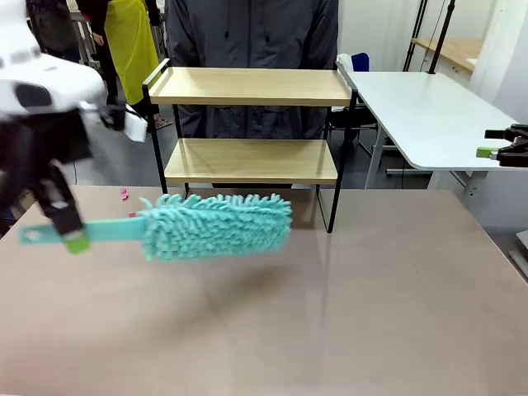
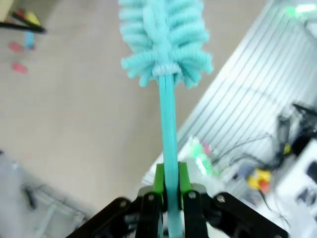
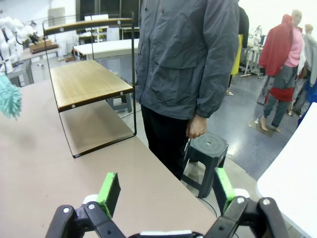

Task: Clean the shelf.
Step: Clean the specific section of the Shelf indicated by the human with the Duster.

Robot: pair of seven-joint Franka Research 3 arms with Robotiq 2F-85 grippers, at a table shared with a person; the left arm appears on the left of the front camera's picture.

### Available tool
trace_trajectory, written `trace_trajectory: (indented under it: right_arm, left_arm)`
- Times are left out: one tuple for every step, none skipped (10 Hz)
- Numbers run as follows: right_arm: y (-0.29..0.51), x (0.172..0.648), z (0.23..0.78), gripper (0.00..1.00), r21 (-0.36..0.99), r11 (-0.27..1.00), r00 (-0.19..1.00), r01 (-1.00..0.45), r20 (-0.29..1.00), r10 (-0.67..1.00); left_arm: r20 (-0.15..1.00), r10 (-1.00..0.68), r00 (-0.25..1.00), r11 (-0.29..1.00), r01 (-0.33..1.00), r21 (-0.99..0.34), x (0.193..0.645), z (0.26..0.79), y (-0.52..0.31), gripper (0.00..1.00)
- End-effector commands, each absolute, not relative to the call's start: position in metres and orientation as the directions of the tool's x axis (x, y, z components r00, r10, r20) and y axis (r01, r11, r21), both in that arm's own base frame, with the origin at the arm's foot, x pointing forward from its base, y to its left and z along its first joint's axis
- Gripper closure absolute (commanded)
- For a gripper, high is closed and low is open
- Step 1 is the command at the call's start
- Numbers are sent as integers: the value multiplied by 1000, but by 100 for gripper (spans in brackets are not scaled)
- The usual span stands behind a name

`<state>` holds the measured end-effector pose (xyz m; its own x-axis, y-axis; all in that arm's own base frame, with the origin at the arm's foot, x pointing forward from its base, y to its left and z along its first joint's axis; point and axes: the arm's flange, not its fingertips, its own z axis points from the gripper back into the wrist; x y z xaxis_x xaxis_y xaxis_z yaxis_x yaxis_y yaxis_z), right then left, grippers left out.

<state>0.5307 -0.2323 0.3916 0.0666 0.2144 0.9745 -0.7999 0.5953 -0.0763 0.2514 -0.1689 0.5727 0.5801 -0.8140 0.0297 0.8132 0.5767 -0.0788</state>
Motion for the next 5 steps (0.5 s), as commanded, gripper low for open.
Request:
trace_trajectory:
  right_arm:
    - [-230, 532, 397, 0, -73, 606, 85, -792, 970, 228]
    - [-230, 532, 397, 0, -73, 606, 85, -792, 970, 228]
    - [-230, 532, 397, 0, -73, 606, 85, -792, 970, 228]
    - [-230, 532, 397, 0, -73, 606, 85, -792, 970, 228]
    - [-230, 532, 397, 0, -73, 606, 85, -792, 970, 228]
  left_arm:
    - [-115, -853, 509, 511, 859, 14, 246, 623, -175, 87]
    - [-227, -870, 437, 438, 898, 50, 239, 635, -179, 87]
    - [-295, -863, 410, 412, 909, 57, 242, 637, -190, 87]
    - [-344, -857, 383, 376, 922, 88, 246, 633, -202, 87]
    - [-218, -850, 480, 487, 873, 24, 223, 636, -180, 87]
